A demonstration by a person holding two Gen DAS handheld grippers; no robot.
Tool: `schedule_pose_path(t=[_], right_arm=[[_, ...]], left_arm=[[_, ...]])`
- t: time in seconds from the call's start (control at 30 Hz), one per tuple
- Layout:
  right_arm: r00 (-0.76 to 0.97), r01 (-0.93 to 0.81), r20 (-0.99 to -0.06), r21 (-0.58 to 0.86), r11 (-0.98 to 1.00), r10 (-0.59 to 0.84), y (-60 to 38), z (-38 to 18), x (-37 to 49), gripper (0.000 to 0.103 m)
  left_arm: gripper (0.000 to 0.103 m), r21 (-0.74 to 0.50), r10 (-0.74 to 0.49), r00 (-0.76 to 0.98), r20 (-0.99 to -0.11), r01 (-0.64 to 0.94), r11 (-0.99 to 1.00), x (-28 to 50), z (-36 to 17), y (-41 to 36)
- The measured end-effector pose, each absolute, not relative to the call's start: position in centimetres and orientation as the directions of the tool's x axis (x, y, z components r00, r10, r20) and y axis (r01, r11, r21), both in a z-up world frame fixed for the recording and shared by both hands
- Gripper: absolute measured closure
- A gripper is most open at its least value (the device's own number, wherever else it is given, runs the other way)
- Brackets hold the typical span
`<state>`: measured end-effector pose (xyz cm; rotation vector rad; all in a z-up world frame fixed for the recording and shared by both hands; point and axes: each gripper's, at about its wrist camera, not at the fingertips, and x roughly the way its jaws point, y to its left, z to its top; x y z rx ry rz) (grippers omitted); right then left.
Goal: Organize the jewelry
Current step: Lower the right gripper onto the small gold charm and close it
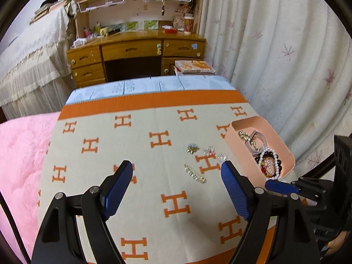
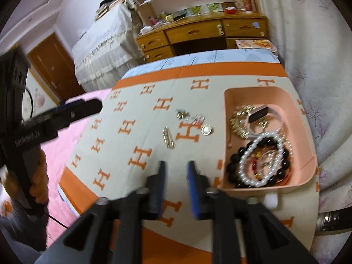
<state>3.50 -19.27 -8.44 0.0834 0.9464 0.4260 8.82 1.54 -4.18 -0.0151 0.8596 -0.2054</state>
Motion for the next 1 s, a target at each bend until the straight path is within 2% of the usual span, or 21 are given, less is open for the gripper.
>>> schedule_pose_path(t=[0.03,0.37,0.63,0.8,1.0], right_arm=[[0.51,-0.322,-0.773,0.235,0.917,0.377,-18.8,-8.9,3.3,0.062],[0.501,-0.294,-0.831,0.101,0.95,0.243,-16.2,-12.6,3.5,0.062],[0.499,-0.224,-0.85,0.061,0.973,0.168,-15.4,-13.9,4.6,0.062],[0.504,-0.192,-0.852,0.049,0.98,0.141,-15.5,-14.4,5.0,0.063],[0.514,-0.171,-0.849,0.038,0.985,0.122,-15.8,-14.9,5.3,0.081]], left_arm=[[0.022,-0.098,-0.185,0.629,-0.755,0.172,0.98,8.8,-4.6,1.8],[0.022,-0.117,-0.189,0.564,-0.804,0.162,0.98,9.1,-8.2,3.3],[0.022,-0.026,-0.162,0.516,-0.841,0.26,0.965,9.5,-9.6,3.3],[0.022,-0.014,-0.182,0.49,-0.852,0.327,0.945,10.1,-10.0,2.7],[0.022,-0.055,-0.23,0.456,-0.86,0.366,0.929,12.2,-10.5,1.7]])
